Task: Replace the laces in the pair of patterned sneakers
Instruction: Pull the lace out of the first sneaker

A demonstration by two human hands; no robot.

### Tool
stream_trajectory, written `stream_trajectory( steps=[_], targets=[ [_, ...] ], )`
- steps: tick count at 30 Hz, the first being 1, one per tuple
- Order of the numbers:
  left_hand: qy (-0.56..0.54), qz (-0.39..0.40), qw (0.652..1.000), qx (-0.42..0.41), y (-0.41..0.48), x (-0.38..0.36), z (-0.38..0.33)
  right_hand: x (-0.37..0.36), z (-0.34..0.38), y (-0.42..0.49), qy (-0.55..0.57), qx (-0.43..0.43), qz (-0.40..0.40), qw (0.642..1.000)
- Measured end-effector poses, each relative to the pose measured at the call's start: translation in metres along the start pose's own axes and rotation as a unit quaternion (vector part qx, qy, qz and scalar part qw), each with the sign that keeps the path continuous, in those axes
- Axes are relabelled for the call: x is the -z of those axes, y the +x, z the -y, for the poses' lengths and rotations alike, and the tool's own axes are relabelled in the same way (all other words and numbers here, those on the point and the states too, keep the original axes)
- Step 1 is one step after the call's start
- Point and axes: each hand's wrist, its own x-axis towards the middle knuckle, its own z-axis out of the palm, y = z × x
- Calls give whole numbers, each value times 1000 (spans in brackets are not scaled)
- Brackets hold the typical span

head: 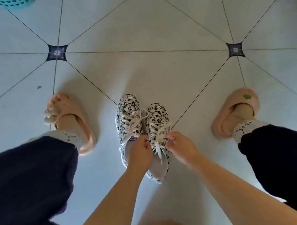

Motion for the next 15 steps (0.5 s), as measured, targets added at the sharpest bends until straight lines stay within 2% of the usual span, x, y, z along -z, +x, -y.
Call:
stream_trajectory(
  steps=[2, 7, 15],
  targets=[
    [4, -3, 1000, -8, 10, -6, 4, -8, -2, 12, 39, -23, -5, 999],
    [26, -10, 999, -18, 17, -13, 9, -26, -7, 10, 89, 0, -26, 996],
    [35, -27, 999, -26, 19, -17, 13, -20, -6, 9, -45, 30, -95, 994]
  ],
)
